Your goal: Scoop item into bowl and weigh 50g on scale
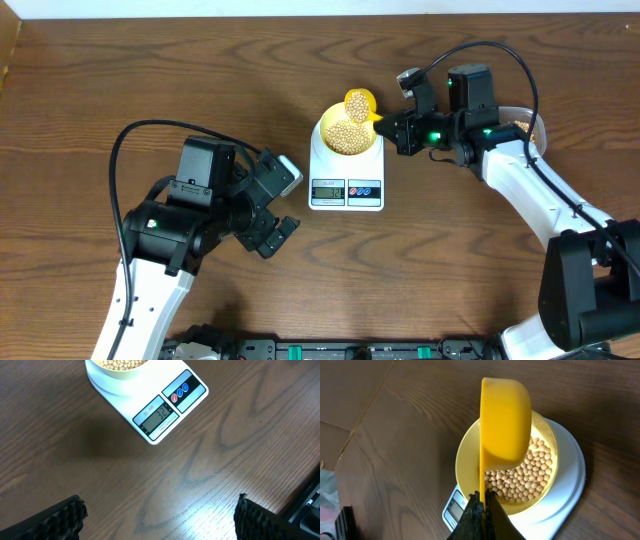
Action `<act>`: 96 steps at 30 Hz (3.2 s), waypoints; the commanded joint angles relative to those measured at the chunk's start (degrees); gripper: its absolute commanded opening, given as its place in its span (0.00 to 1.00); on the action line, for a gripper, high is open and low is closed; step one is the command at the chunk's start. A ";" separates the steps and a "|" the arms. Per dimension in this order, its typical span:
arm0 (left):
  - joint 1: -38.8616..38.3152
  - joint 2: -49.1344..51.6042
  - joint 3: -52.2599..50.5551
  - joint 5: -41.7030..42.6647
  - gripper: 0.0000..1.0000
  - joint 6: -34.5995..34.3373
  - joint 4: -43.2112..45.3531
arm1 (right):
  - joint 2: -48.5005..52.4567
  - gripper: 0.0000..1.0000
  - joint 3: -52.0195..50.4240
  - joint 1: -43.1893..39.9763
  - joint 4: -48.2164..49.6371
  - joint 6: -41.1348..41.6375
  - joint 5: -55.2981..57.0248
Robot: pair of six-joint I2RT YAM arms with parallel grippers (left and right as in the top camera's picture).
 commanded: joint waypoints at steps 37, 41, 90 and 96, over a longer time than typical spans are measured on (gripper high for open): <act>0.24 -0.17 0.52 0.50 0.97 0.57 -0.09 | 0.17 0.01 0.07 -0.31 -1.66 -7.30 -0.42; 0.24 -0.17 0.52 0.50 0.97 0.57 -0.09 | 0.17 0.01 0.07 -0.31 -1.64 -8.98 -0.39; 0.24 -0.17 0.52 0.50 0.97 0.57 -0.09 | 0.11 0.01 0.07 0.09 -2.40 -7.98 -1.01; 0.24 -0.17 0.52 0.50 0.97 0.57 -0.09 | 0.11 0.01 0.07 1.29 -1.92 -4.31 -2.69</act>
